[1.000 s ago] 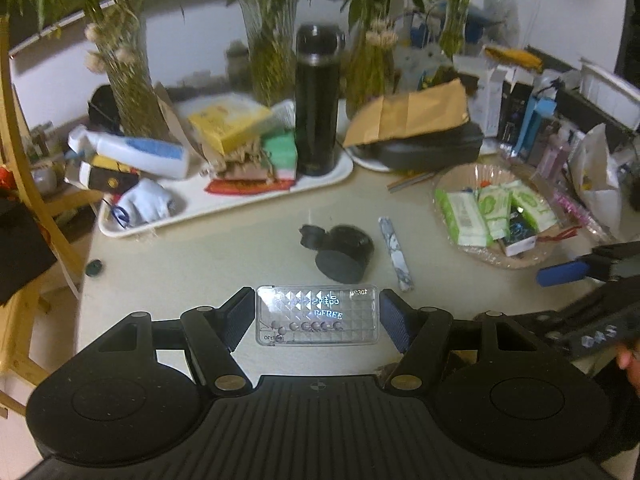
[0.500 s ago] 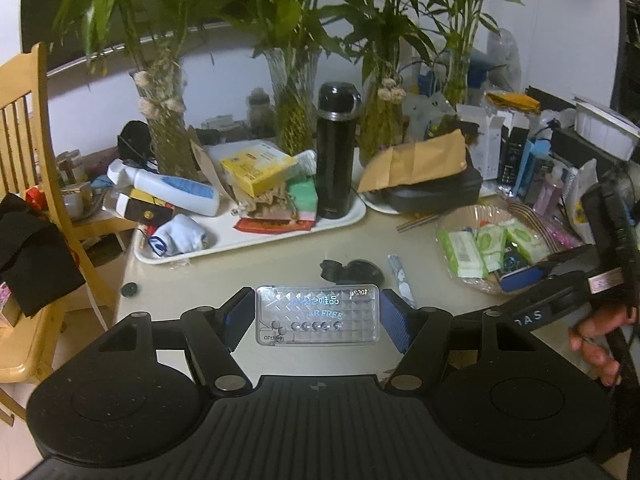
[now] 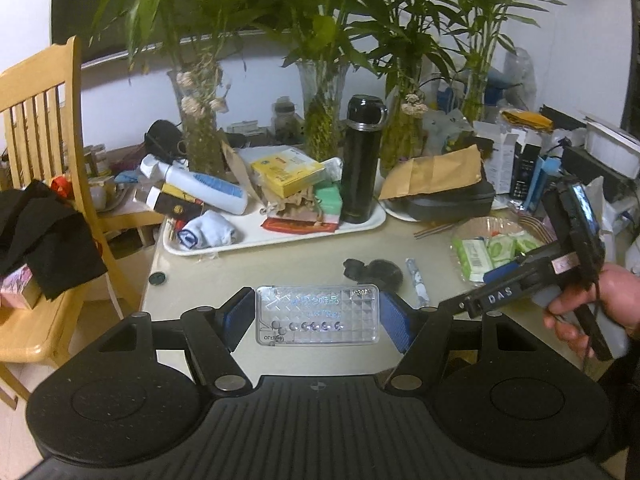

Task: Organize rigid objects
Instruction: 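Lift the blister tray with the left gripper while the right moves to the marble-patterned stick, then close the right gripper on the marble-patterned stick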

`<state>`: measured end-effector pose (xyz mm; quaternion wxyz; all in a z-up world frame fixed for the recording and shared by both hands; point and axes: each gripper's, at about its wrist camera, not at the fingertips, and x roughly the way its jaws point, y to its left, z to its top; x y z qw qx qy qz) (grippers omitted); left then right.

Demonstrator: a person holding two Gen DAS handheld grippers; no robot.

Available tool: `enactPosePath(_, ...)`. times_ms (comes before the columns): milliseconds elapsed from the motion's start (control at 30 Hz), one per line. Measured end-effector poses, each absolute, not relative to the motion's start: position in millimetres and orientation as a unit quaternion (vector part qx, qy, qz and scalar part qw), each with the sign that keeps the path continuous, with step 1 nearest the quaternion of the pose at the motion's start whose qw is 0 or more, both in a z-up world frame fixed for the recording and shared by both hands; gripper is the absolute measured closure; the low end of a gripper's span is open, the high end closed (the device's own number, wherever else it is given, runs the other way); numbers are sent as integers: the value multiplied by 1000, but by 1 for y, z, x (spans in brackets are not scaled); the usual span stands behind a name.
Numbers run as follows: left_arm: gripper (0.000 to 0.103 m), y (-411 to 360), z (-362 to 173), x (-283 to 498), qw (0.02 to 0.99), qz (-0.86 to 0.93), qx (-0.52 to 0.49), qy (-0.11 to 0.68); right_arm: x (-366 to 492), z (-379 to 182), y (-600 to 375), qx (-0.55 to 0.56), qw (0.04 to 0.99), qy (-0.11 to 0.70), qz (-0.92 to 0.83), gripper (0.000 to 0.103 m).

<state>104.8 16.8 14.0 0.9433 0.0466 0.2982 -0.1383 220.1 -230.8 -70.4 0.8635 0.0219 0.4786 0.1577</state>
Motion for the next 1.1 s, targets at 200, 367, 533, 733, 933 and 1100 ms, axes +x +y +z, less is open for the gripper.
enactPosePath(200,36,20,2,99,938,-143,41,313,235,-75,-228,8,864,474,170,1)
enactPosePath(367,36,23,-5,94,934,-145,31,324,250,-86,-226,-2,863,475,172,12)
enactPosePath(533,36,25,-8,92,932,-147,29,331,268,-100,-226,-6,860,485,158,23)
enactPosePath(733,36,30,-9,89,932,-145,24,332,286,-118,-225,-5,860,491,141,40)
enactPosePath(933,36,37,-12,89,930,-137,21,340,300,-128,-218,-24,862,489,131,54)
enactPosePath(1100,36,39,-14,90,928,-136,18,346,307,-137,-216,-44,860,493,125,81)
